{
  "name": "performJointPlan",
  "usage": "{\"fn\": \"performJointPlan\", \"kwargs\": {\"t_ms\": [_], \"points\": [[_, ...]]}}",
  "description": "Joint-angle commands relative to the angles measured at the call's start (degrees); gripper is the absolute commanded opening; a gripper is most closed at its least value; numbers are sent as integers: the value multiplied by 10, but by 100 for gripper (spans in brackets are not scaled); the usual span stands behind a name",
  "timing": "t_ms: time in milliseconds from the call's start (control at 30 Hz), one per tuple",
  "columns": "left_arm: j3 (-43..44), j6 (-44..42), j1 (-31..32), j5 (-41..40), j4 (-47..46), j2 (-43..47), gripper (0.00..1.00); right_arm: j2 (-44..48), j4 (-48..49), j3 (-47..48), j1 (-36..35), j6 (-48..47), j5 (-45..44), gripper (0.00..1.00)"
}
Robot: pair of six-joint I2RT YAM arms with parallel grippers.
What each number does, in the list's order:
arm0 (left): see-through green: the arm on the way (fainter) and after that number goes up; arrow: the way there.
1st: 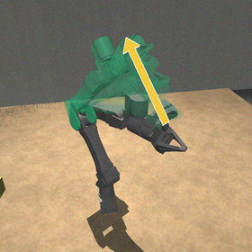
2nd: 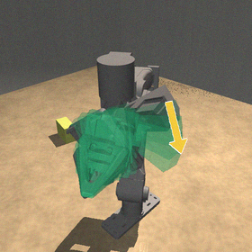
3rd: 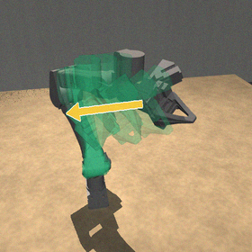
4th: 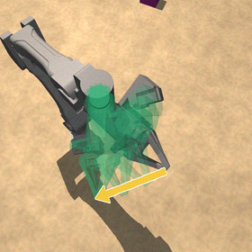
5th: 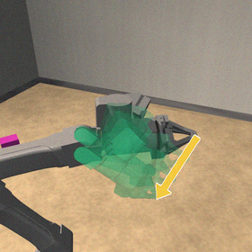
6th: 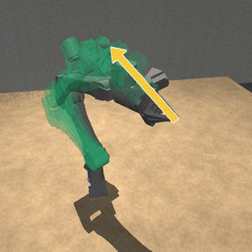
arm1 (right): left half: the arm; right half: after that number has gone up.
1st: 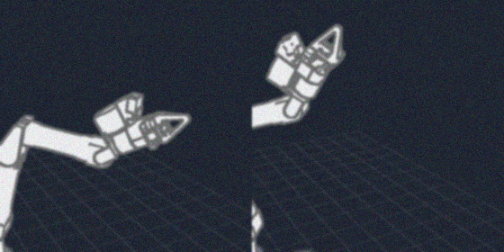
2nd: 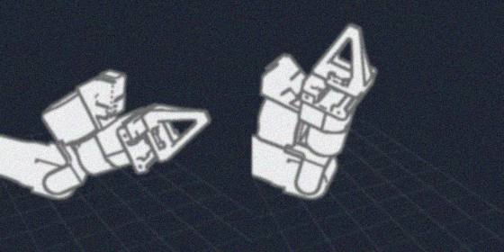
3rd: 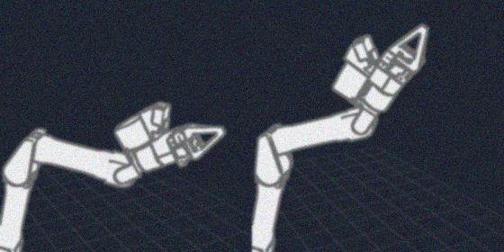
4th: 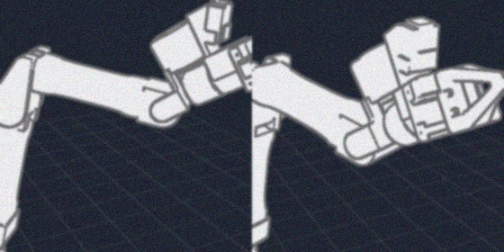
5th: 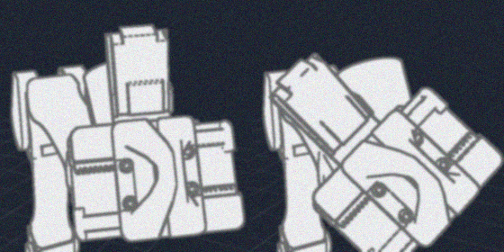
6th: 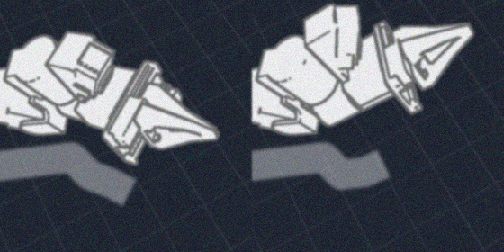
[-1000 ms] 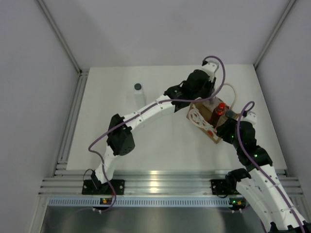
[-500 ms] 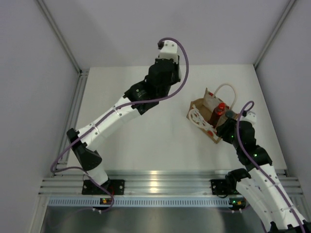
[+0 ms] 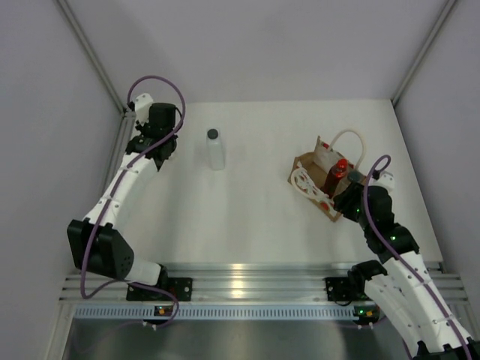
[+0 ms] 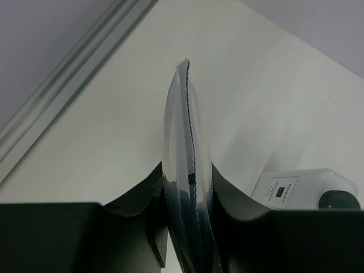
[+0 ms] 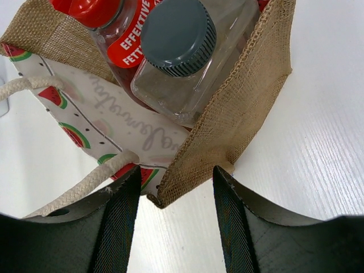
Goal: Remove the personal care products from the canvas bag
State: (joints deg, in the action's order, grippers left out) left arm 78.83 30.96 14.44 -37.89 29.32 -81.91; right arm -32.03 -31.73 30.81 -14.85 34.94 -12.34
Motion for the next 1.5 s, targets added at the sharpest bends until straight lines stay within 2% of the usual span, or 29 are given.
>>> {"fn": "performJointPlan", "kwargs": {"t_ms": [0, 100, 300, 400, 567, 633, 700, 900, 967, 1067, 1100, 1233, 1467], "points": [[-6, 52, -14, 35, -49, -2, 0, -12, -4, 15, 8, -12, -8, 52], [-25, 65, -35, 63, -79, -51, 0, -10, -4, 17, 8, -12, -8, 52], [-62, 67, -33, 81, -133, -96, 0, -5, -4, 13, 8, -12, -8, 52], [-62, 57, -21, 72, -143, -128, 0, -7, -4, 13, 8, -12, -8, 52], [-68, 47, 8, 12, -143, -144, 0, -7, -5, 16, 8, -13, -9, 52], [-69, 39, 21, -7, -144, -148, 9, -8, -4, 15, 8, -14, -9, 52], [-73, 39, 28, -27, -144, -148, 13, -8, -4, 15, 7, -14, -11, 52], [-83, 47, 35, -37, -147, -154, 15, -8, -4, 15, 8, -14, -10, 52], [-83, 45, 44, -47, -146, -150, 20, -8, -5, 15, 8, -15, -11, 53], [-83, 43, 49, -51, -146, -147, 34, -8, -4, 15, 7, -15, -10, 53], [-83, 43, 50, -50, -146, -147, 43, -8, -4, 15, 8, -15, -9, 53], [-86, 42, 52, -48, -146, -140, 59, -6, -5, 14, 8, -15, -9, 53], [-97, 38, 57, -36, -146, -100, 70, -7, -4, 14, 8, -15, -10, 53]]}}
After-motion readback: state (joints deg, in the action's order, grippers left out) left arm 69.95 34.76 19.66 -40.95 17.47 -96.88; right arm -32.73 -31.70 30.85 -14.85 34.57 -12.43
